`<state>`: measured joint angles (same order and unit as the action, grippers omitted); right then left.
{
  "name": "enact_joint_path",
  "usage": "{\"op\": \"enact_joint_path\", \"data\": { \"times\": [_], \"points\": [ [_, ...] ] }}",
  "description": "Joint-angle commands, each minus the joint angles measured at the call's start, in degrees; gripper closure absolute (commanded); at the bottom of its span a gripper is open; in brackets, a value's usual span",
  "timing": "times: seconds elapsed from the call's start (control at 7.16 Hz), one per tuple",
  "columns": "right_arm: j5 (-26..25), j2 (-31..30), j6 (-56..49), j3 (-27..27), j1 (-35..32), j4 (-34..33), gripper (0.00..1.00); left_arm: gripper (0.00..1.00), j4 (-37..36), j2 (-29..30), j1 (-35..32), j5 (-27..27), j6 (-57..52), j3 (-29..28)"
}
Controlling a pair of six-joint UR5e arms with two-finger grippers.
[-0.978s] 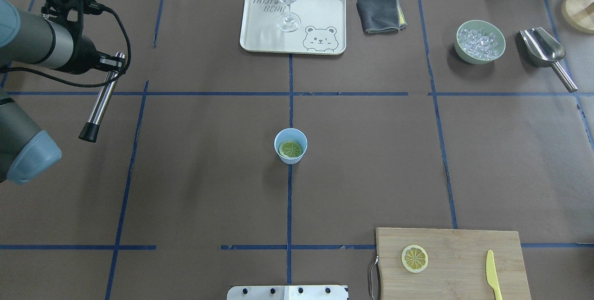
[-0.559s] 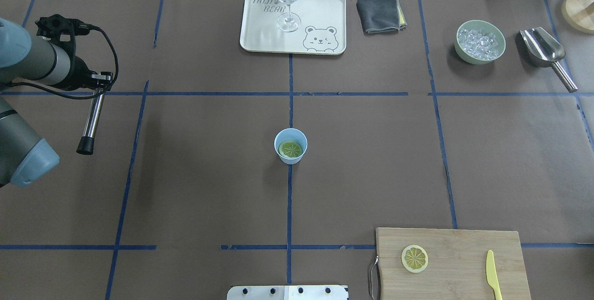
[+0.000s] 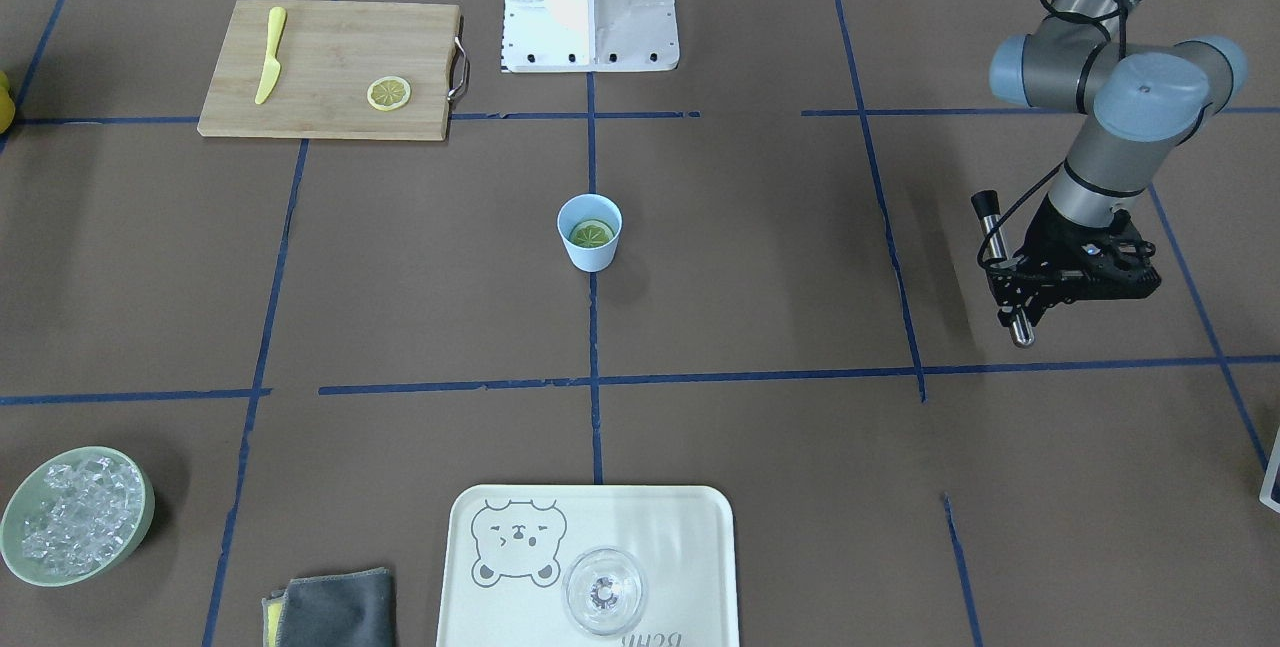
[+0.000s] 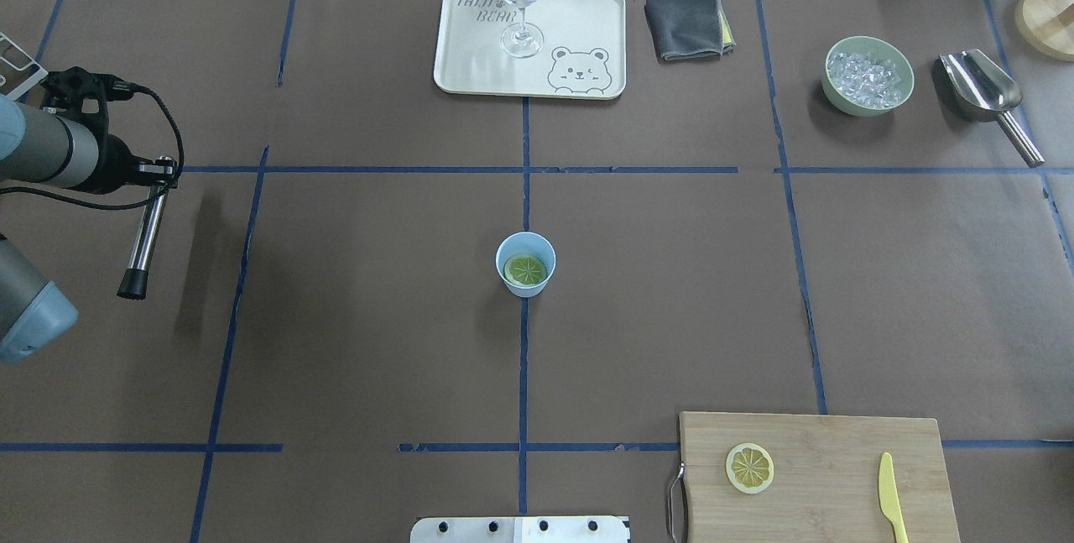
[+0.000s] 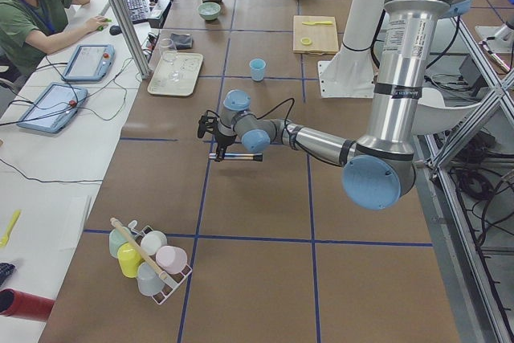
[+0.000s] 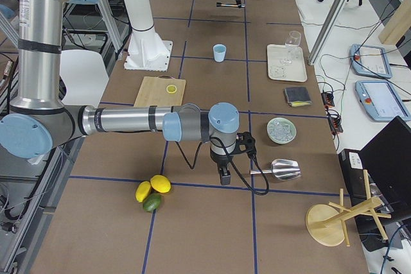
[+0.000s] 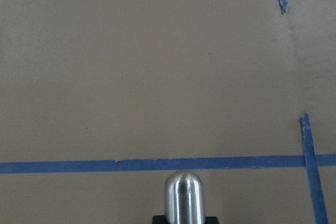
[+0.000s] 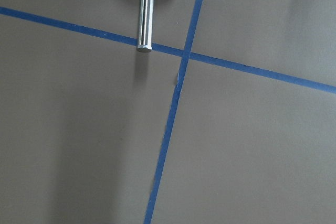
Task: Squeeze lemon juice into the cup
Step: 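Lower the muddler with the left gripper onto its original table spot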
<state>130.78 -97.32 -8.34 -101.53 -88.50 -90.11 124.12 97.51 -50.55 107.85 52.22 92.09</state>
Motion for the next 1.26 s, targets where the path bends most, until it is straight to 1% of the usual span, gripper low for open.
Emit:
{"op": "enact_joint_path", "data": {
  "times": [0.0, 0.14, 0.56, 0.7, 0.84, 0.98, 1.12],
  "points": [
    [0.0, -0.1, 0.0, 0.2, 0.0, 0.0, 0.0, 1.0, 0.2, 0.2, 1.8, -0.1, 0.1, -1.0],
    [0.0, -0.1, 0.0, 0.3, 0.0, 0.0, 0.0, 0.96, 0.2, 0.2, 2.4, -0.2, 0.0, -1.0],
    [0.0, 0.0, 0.0, 0.5, 0.0, 0.0, 0.0, 0.9, 0.2, 0.2, 3.1, -0.2, 0.1, -1.6],
    [0.0, -0.1, 0.0, 0.5, 0.0, 0.0, 0.0, 0.9, 0.2, 0.2, 3.3, -0.1, 0.1, -1.8],
    [0.0, -0.1, 0.0, 0.5, 0.0, 0.0, 0.0, 0.86, 0.2, 0.2, 3.6, -0.2, 0.1, -1.8],
    [0.0, 0.0, 0.0, 0.5, 0.0, 0.0, 0.0, 0.81, 0.2, 0.2, 3.7, -0.2, 0.1, -1.8],
    [0.0, 0.0, 0.0, 0.5, 0.0, 0.0, 0.0, 0.7, 0.2, 0.2, 3.7, -0.3, 0.1, -1.8]
  ]
}}
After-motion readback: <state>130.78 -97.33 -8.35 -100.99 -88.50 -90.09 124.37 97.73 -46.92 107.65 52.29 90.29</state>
